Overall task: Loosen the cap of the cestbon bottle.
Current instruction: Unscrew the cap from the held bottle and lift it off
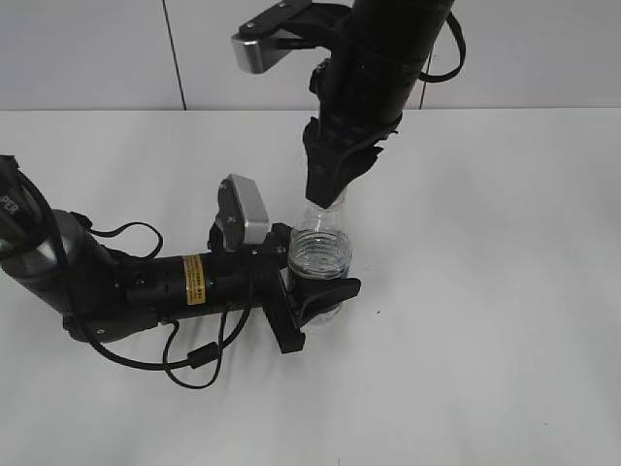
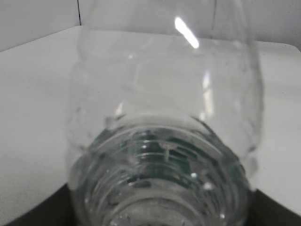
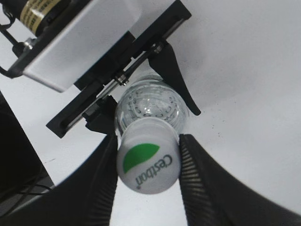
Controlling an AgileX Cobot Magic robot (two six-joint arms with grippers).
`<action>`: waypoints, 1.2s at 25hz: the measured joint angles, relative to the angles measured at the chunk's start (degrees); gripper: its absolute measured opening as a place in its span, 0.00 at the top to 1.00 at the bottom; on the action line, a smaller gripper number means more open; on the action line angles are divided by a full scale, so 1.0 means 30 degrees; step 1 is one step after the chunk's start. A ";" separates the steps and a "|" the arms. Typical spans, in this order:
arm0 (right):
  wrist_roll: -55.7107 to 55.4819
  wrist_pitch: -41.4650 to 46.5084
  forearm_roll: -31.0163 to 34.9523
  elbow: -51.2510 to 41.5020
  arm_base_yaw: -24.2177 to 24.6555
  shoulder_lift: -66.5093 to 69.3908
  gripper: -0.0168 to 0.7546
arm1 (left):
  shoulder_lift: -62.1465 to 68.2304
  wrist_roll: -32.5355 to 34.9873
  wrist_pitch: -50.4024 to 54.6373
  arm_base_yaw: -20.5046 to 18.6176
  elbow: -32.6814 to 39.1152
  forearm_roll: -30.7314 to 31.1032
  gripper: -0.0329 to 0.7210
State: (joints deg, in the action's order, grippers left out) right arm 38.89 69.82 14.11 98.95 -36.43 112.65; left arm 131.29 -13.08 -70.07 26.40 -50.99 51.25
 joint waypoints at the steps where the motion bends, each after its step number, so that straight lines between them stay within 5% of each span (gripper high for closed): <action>1: 0.0658 -0.0017 0.0000 0.0000 0.0000 0.0000 0.59 | 0.0000 0.0000 0.0000 0.0000 0.0000 0.0000 0.43; 9: 0.8998 0.0003 0.0036 0.0007 0.0000 -0.0149 0.59 | 0.0000 0.0099 0.0000 0.0000 0.0000 0.0111 0.43; 19: 1.3044 0.0003 0.0475 0.0006 0.0000 -0.1603 0.59 | 0.0027 0.0012 -0.0023 0.0000 0.0000 0.0125 0.43; 23: 1.0400 0.0003 0.0451 0.0006 0.0000 -0.2417 0.59 | 0.0027 0.0012 -0.0023 0.0000 0.0000 0.0125 0.43; 30: -0.1409 0.0017 -0.1297 0.0006 0.0000 -0.4295 0.59 | 0.0027 -0.0001 -0.0023 0.0000 0.0000 0.0139 0.43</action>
State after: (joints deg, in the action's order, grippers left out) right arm 34.66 69.87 10.22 98.96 -36.43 99.77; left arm 131.37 -13.08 -70.14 26.40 -50.99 51.66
